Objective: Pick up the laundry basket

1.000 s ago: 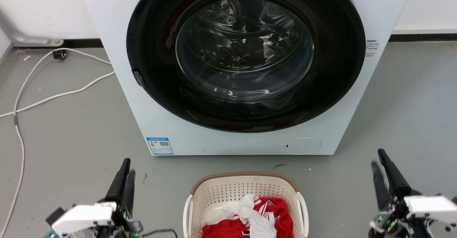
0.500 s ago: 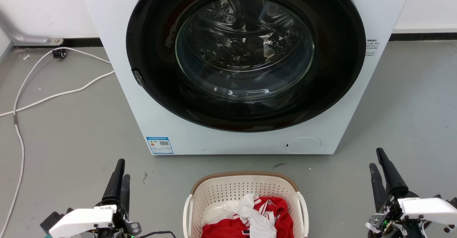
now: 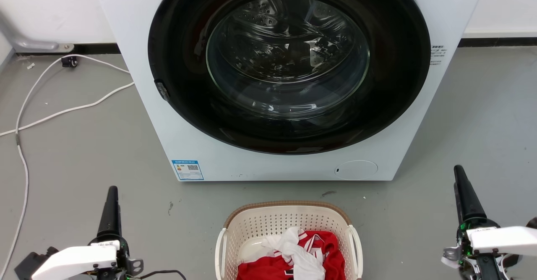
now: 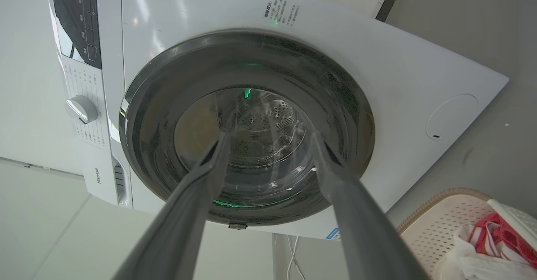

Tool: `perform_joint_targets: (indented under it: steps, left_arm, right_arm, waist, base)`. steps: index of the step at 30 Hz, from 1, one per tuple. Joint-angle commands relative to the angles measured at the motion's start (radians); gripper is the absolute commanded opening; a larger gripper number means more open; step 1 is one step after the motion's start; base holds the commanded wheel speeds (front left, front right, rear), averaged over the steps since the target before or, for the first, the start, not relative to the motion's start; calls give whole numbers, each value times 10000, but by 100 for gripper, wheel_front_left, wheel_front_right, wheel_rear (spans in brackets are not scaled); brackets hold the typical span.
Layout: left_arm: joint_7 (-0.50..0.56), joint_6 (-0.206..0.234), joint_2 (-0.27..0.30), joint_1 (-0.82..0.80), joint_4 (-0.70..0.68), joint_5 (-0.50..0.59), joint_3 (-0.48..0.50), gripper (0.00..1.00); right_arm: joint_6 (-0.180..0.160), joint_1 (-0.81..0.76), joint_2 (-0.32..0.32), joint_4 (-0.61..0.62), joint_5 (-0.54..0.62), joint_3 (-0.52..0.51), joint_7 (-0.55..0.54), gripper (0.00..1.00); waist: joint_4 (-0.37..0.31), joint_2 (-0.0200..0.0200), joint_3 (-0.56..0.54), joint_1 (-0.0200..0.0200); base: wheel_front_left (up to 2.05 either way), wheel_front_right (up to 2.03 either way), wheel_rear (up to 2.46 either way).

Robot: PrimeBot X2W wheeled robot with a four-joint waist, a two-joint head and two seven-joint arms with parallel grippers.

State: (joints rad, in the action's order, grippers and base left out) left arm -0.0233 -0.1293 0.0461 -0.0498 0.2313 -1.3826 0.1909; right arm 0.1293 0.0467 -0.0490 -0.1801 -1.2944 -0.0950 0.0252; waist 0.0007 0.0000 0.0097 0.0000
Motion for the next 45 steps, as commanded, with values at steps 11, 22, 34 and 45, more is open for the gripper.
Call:
perform_joint_targets:
  steps: [11,22,34,45]
  left_arm:
    - [-446,432,38,-192,-1136,2202,169,100]
    - [-807,914,48,220,-2436,5288,-1192,100]
    - [-1153,865,43,356,-3025,8351,-2198,100]
    - [-1434,1773,512,408,-2980,10067,-3291,100]
  right_arm:
    - [16,300,-33,1411,3700,268,428,100]
    - [17,114,-33,2078,6936,896,783,100]
    - [18,-133,-32,2053,8766,962,1130,100]
    - [20,-247,-30,1839,9955,1015,1422,100]
  waist:
    - [3,0,91,0]
    - [-21,0,213,0]
    - [-52,0,230,0]
    - [-99,0,218,0]
  base:
    - [0,0,0]
    - [0,0,0]
    - [0,0,0]
    - [0,0,0]
